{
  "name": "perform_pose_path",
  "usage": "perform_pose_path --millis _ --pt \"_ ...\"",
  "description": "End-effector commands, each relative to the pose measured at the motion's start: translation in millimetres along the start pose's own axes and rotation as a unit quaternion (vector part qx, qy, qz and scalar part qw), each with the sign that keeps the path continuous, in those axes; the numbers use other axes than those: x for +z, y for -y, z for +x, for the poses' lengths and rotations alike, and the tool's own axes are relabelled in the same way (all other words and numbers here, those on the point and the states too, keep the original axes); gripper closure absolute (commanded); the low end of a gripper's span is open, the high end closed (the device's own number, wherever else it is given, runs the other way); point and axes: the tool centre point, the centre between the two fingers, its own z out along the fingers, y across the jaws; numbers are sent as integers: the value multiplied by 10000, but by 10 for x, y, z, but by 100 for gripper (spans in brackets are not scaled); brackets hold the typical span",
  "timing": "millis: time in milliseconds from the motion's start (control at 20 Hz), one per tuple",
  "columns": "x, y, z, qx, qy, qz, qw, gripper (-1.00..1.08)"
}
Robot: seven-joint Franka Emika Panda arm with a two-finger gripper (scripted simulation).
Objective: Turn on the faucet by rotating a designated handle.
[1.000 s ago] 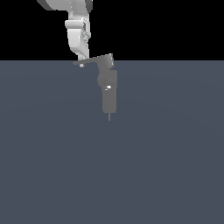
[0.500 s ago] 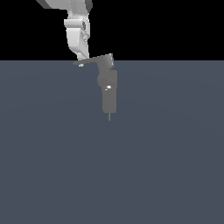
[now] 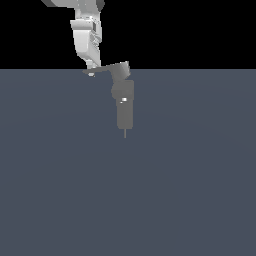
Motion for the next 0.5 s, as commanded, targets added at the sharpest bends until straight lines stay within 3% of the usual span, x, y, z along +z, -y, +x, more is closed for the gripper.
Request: perform_pose_path --millis 0,450 --pt "0 -58 10 7 -5 -23 10000 108" --pt "0 -224 3 7 -5 -23 10000 108"
